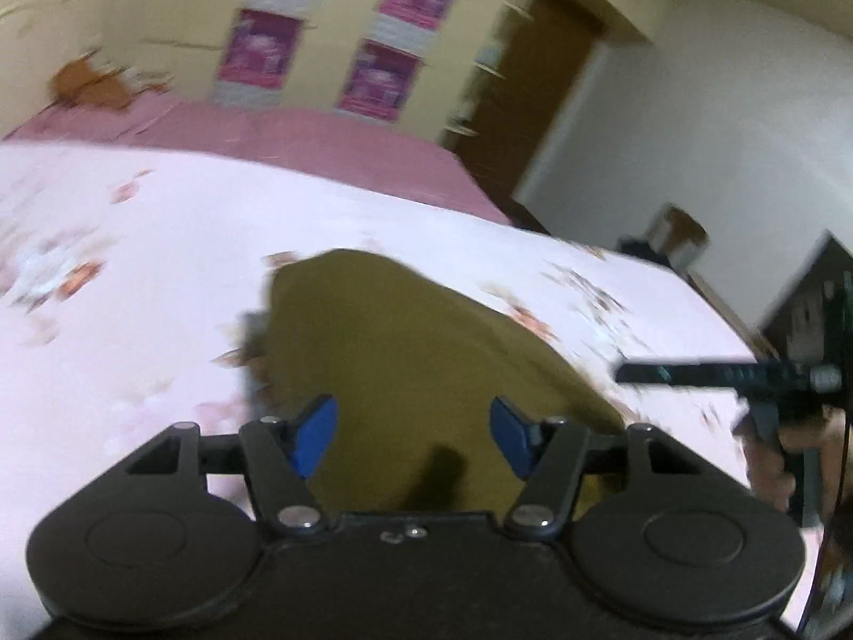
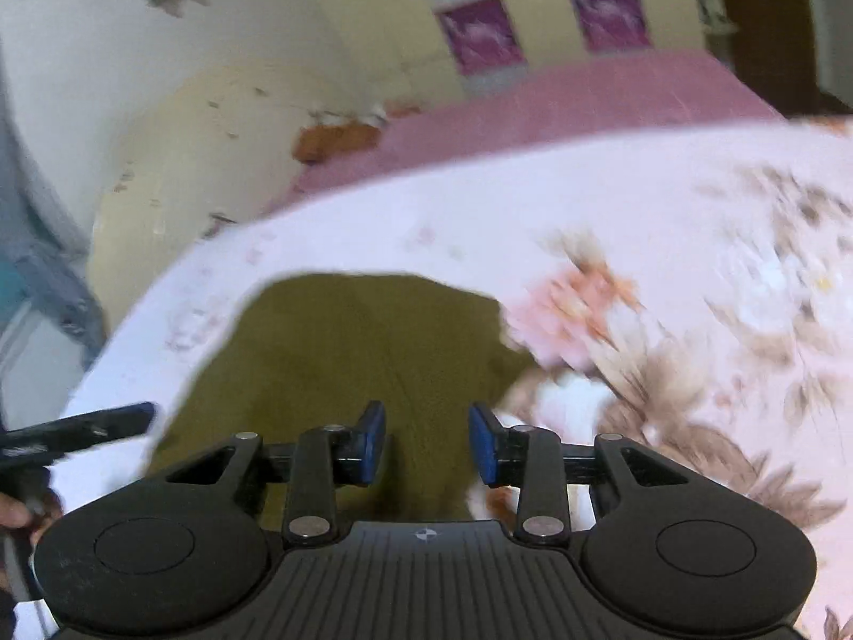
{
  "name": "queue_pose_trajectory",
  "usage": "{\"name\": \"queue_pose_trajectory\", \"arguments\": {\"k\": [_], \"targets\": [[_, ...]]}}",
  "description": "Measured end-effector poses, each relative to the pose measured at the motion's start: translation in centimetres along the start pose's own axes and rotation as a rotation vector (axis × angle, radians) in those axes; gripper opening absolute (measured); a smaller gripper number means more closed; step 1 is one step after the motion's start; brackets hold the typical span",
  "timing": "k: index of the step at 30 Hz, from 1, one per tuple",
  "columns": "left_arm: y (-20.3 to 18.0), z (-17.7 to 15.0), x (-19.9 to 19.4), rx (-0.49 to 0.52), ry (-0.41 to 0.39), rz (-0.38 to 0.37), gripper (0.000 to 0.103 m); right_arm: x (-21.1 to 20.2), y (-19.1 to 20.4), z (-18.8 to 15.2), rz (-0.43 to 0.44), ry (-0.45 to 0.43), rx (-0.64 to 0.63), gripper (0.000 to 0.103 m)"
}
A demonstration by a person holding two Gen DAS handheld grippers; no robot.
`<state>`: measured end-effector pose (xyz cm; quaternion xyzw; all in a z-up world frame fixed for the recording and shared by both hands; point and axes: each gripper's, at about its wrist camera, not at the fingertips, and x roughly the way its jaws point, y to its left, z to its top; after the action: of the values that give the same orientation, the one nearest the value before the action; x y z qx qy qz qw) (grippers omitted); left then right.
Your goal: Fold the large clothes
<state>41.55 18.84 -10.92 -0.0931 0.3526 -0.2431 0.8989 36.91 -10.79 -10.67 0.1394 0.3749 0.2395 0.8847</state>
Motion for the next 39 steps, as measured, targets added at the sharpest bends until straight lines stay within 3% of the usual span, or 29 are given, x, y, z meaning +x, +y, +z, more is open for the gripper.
{"name": "queue_pose_trajectory", "arguments": {"k": [3, 6, 9, 13, 16, 18, 20, 23, 27, 33, 39], "targets": [[-2.1, -0.4, 2.9, 0.102, 0.064, 0.009, 0.06, 2.6, 2.2, -0.2, -0.025, 0.031, -0.147, 0.035], [-3.5, -2.0, 4.6, 0.164, 0.093, 0.056, 0.061, 7.4, 1.4, -2.4, -0.156, 0.176, -0.225, 0.032], [-5.4, -2.6, 5.5, 0.246, 0.096, 0.137, 0.061, 8.2, 0.4, -2.4, -0.157, 0.142, -0.2, 0.032], [-5.6, -2.6, 3.8, 0.219, 0.071, 0.133, 0.058, 6.9, 0.2, -1.9, -0.148, 0.122, -0.157, 0.032], [-5.0, -3.2, -0.5, 0.139, -0.006, 0.122, 0.05, 2.2, 1.8, -1.9, -0.117, 0.052, -0.182, 0.032], [-4.2, -3.7, -2.1, 0.083, -0.034, 0.144, 0.05, 0.0, 3.3, -2.4, -0.069, 0.035, -0.202, 0.032], [-3.3, -4.3, -2.3, 0.053, -0.01, 0.17, 0.05, -0.3, 4.4, -3.0, -0.041, 0.044, -0.231, 0.032], [-3.0, -5.6, -1.6, -0.012, 0.05, 0.127, 0.05, 0.8, 5.6, -4.4, -0.032, 0.091, -0.293, 0.032], [-4.8, -7.7, -0.7, 0.028, 0.065, 0.182, 0.052, 3.7, 4.8, -7.4, -0.201, 0.204, -0.411, 0.032], [-8.6, -9.0, 0.4, 0.205, 0.076, 0.357, 0.052, 3.9, 2.8, -8.1, -0.18, 0.171, -0.339, 0.032], [-9.6, -8.3, -0.5, 0.164, 0.054, 0.418, 0.051, 2.5, 3.6, -7.9, -0.186, 0.168, -0.318, 0.032]]}}
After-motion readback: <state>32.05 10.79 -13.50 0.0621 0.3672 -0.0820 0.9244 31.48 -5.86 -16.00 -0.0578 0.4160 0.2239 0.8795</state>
